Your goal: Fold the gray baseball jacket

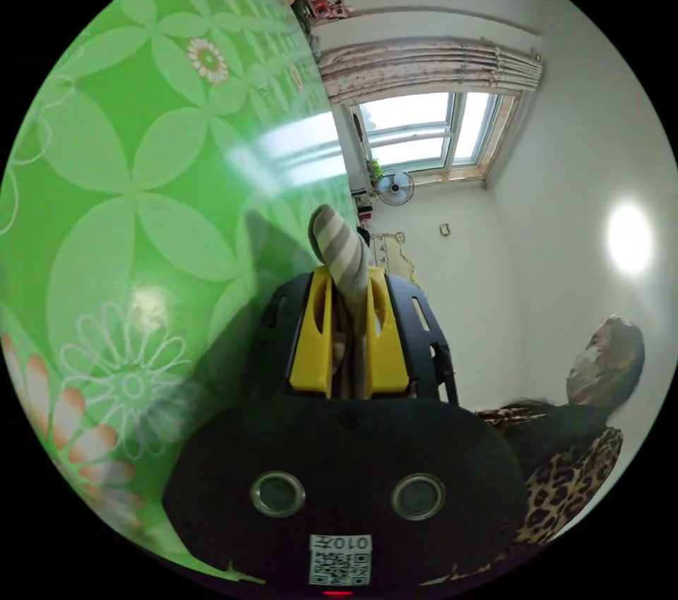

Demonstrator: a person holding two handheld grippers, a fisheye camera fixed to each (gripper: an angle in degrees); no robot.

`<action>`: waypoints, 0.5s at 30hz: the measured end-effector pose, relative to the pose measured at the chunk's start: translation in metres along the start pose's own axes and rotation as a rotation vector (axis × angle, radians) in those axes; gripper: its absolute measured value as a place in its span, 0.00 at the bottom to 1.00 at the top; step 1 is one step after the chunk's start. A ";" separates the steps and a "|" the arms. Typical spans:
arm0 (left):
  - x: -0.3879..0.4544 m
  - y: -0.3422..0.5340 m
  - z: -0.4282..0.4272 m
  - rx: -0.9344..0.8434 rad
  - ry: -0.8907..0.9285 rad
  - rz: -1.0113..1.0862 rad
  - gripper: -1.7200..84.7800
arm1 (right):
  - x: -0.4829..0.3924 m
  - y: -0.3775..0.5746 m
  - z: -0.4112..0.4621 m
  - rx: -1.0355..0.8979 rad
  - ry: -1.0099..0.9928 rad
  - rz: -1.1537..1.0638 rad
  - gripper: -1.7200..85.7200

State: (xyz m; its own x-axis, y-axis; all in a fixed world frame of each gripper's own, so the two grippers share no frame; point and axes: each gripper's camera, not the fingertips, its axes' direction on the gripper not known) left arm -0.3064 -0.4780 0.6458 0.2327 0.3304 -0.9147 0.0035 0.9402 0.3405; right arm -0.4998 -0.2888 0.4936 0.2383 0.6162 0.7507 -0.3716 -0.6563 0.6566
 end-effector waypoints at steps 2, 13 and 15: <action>0.012 0.002 0.015 0.001 0.023 0.018 0.07 | 0.004 0.027 -0.010 0.038 -0.067 -0.009 0.09; 0.087 0.013 0.197 -0.168 -0.050 0.046 0.07 | -0.021 0.157 -0.123 0.231 -0.088 -0.057 0.09; 0.109 0.018 0.252 -0.242 -0.072 0.083 0.08 | -0.020 0.183 -0.146 0.265 -0.092 -0.054 0.09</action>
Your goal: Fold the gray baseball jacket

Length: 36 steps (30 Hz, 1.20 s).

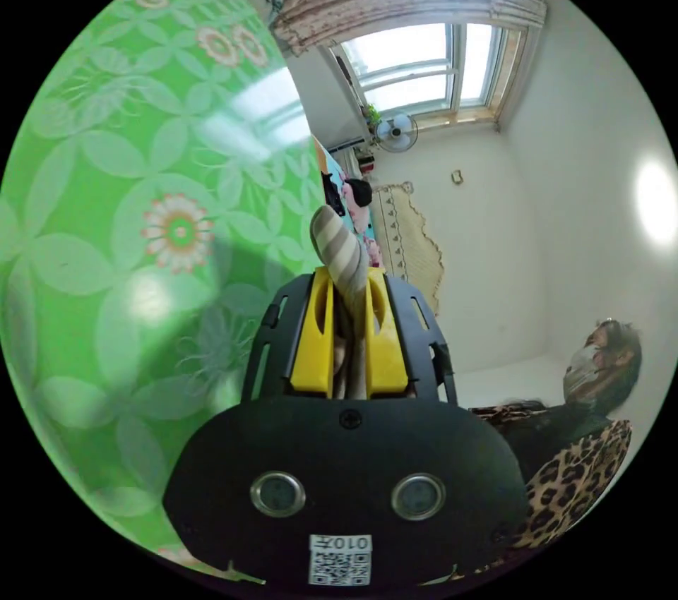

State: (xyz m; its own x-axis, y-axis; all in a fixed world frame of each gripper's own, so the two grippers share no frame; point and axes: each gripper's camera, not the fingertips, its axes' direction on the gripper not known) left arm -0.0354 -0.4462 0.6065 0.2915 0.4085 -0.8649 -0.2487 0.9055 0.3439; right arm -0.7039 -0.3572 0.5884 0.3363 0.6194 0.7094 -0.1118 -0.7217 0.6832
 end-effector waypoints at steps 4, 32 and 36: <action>0.030 -0.009 0.081 -0.084 -0.011 0.034 0.08 | -0.003 0.044 -0.066 0.079 0.003 0.030 0.10; 0.101 -0.120 0.603 -0.217 0.102 0.121 0.09 | -0.068 0.036 -0.483 0.239 0.593 0.184 0.13; 0.007 -0.096 0.714 -0.462 -0.136 -0.082 0.06 | -0.015 0.057 -0.541 0.655 0.640 0.518 0.10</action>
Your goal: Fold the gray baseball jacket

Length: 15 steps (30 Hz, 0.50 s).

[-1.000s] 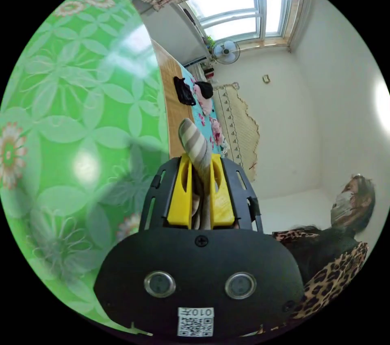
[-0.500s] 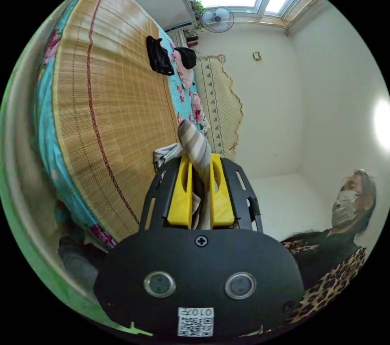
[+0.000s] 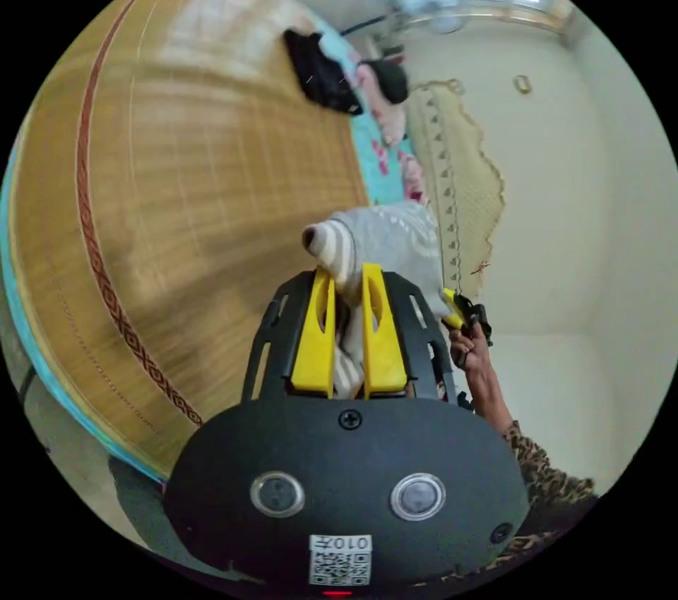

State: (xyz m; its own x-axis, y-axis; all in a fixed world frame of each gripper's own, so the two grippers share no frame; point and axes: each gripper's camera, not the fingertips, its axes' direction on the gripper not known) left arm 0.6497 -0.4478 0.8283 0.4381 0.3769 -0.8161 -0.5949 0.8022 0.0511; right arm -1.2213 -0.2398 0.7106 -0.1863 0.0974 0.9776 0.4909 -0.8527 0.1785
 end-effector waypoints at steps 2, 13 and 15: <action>-0.039 0.004 0.022 -0.033 -0.010 -0.097 0.04 | 0.027 0.025 0.017 -0.006 -0.109 -0.047 0.07; -0.079 0.010 0.041 -0.002 0.129 -0.127 0.02 | 0.184 0.207 0.086 -0.082 -0.548 0.104 0.19; -0.071 -0.003 0.063 -0.026 0.155 -0.129 0.02 | 0.183 0.213 0.088 -0.084 -0.586 0.092 0.18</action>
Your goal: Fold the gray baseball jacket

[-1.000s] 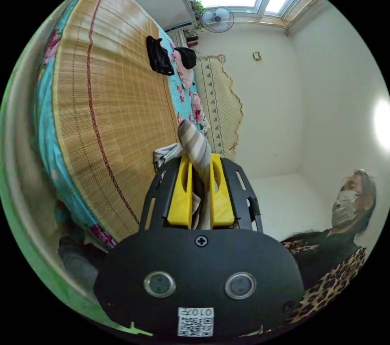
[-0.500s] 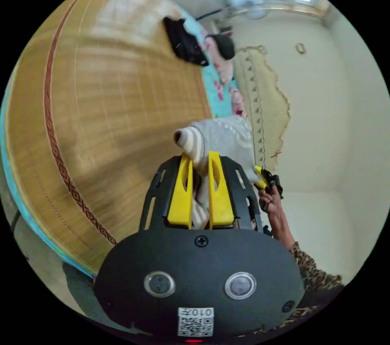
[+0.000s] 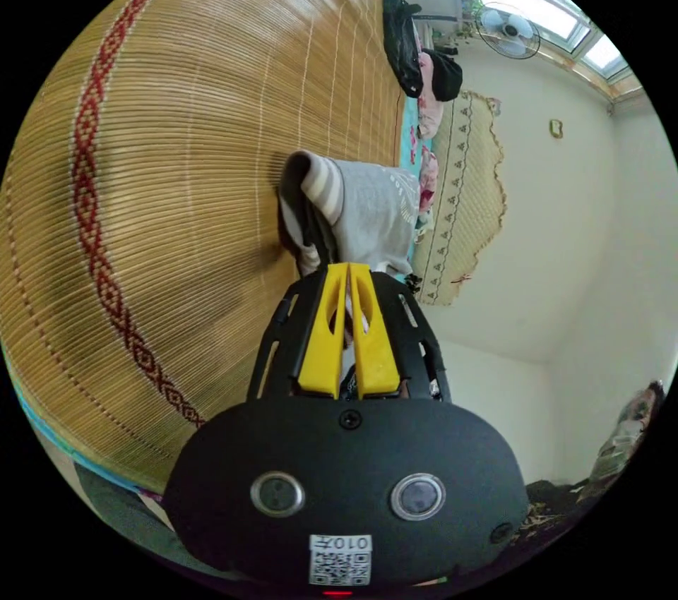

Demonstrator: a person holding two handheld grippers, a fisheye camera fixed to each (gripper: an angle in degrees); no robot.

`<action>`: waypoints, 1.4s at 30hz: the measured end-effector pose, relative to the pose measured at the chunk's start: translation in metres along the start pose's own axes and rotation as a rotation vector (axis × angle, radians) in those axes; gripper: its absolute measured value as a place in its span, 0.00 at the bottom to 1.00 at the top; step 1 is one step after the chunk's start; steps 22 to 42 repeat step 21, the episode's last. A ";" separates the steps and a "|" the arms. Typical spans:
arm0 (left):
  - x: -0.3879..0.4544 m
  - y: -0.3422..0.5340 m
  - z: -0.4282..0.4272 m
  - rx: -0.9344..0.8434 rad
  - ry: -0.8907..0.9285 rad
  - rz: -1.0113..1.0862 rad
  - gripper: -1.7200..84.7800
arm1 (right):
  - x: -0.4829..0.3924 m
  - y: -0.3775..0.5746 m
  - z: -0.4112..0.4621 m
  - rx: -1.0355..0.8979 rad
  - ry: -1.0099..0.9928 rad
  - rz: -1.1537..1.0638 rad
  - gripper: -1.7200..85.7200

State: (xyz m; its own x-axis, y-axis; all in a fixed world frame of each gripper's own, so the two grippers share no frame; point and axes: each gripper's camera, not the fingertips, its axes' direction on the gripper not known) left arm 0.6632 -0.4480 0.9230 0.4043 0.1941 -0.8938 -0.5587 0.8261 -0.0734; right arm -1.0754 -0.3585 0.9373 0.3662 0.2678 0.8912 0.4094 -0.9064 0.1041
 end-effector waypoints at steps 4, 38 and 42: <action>0.025 -0.013 0.005 0.055 -0.001 0.022 0.02 | -0.010 0.034 -0.039 0.135 0.115 0.001 0.16; -0.020 0.081 -0.022 -0.231 -0.022 0.048 0.02 | 0.079 0.052 -0.169 0.484 0.198 0.117 0.25; -0.020 0.081 -0.022 -0.231 -0.022 0.048 0.02 | 0.079 0.052 -0.169 0.484 0.198 0.117 0.25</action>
